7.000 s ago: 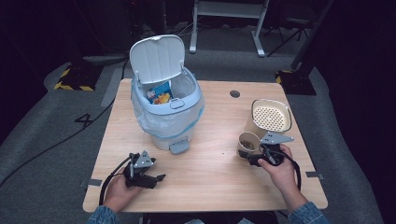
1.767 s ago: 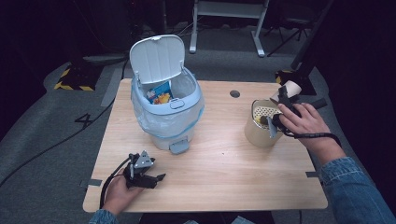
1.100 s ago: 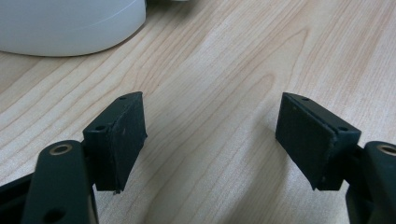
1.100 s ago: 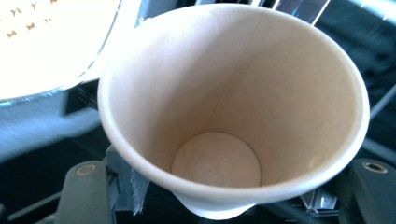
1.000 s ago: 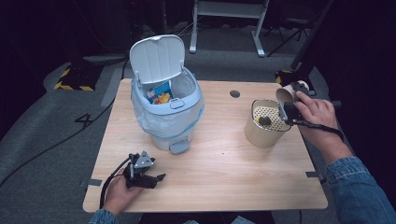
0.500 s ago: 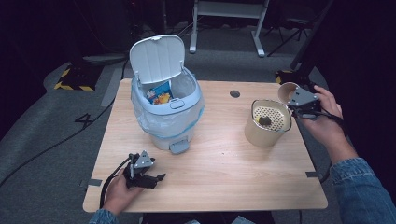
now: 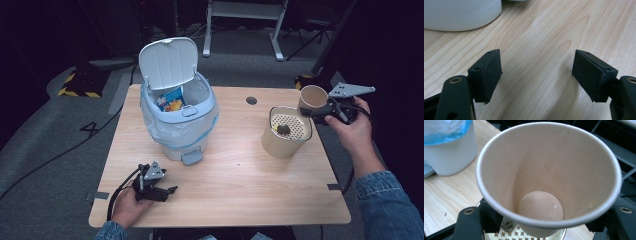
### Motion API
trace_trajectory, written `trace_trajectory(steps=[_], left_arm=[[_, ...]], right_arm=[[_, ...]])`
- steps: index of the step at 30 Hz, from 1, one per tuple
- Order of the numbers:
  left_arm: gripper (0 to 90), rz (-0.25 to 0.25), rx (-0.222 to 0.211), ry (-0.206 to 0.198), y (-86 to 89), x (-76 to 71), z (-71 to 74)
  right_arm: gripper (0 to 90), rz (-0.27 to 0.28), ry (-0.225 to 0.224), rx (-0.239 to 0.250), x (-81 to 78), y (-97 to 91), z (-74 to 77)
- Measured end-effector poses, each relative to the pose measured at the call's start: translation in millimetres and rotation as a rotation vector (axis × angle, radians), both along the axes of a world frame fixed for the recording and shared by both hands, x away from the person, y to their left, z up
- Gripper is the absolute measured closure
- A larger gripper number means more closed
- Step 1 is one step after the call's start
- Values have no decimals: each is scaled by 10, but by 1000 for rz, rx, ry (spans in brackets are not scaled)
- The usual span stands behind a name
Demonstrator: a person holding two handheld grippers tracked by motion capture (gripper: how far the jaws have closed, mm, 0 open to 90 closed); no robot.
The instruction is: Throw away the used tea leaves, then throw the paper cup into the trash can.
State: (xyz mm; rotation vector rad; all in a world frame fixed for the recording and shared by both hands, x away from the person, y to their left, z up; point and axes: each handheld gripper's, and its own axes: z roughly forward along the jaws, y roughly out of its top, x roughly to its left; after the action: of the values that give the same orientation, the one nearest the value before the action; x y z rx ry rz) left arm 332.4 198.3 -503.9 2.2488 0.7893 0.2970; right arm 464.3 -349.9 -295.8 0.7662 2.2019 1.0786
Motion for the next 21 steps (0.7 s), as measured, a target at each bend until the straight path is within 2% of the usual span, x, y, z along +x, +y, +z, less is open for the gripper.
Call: trace_trajectory(steps=[2,3,10,12,15,21], left_arm=[[240,0,0,0,0,1,0],[240,-1,-1,0,-1,2,-1],[240,-2,-3,1,-5,7,-1],[239,-2,-2,1,-5,6,-1],[239,-1,-2,0,-6,4,-1],[239,-1,0,-2,-4,4,-1]], right_arm=[[308,1,-15,-33,-31,27,17],[308,7,-11,-30,-44,40,22],[308,79,62,125,-121,180,138],[308,98,73,127,-132,262,173],[307,110,82,95,-148,400,209],[307,193,100,134,-175,718,297]])
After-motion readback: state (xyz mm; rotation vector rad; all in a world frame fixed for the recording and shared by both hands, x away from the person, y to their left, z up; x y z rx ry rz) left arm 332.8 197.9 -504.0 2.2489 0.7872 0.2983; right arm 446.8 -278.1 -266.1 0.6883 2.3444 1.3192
